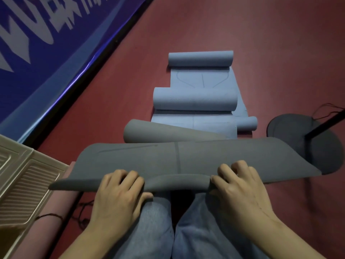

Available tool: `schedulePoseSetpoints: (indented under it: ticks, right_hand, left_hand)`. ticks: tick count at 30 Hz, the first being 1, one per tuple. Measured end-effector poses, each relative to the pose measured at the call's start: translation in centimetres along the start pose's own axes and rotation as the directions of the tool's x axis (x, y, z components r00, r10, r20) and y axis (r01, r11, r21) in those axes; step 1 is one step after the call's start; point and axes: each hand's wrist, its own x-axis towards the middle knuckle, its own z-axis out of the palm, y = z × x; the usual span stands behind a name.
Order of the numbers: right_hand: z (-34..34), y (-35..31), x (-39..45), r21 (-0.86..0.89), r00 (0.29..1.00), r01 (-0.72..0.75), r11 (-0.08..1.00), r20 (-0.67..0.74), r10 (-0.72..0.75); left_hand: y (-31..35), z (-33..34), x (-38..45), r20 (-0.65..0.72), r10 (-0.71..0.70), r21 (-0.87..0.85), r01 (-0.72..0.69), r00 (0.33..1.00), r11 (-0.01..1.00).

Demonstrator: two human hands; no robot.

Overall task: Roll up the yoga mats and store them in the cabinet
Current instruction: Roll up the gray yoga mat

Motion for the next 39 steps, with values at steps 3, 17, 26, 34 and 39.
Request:
schedulePoseSetpoints:
  ticks: [3, 17, 26, 34, 39]
  right_hand:
    - [0.5, 0.0, 0.1, -0.013, 0.999, -0.008, 1.000, -0.031, 0.008]
    - [1.5, 0.3, 0.3, -0.050, 0.971, -0.091, 0.995, -0.226, 0.077]
    - [0.8, 1.0, -0.7, -0.036, 0.998, -0.062, 0.997, 0.028, 0.063]
    - [1.5, 0.9, 2.3, 0.113, 0.989, -0.110, 0.987, -0.084, 0.120]
    - [0.6, 1.1, 2.0, 0.280, 0.998, -0.046, 0.959, -0.017, 0.053]
  left_hand:
    - [-0.2, 0.5, -0.8, -0.042, -0.021, 0.035, 0.022, 0.999, 0.999]
    - [-0.1, 1.4, -0.7, -0.176, -0.192, 0.029, 0.200, 0.966, 0.979]
    - [1.3, 3.2, -1.2, -0.245, -0.217, -0.008, 0.222, 0.945, 0.975]
    - [-1.9, 2.3, 0.7, -0.079, -0.229, -0.254, 0.203, 0.970, 0.946]
    - [-3.6, 0.2, 0.1, 0.066, -0.333, -0.493, 0.321, 0.941, 0.809]
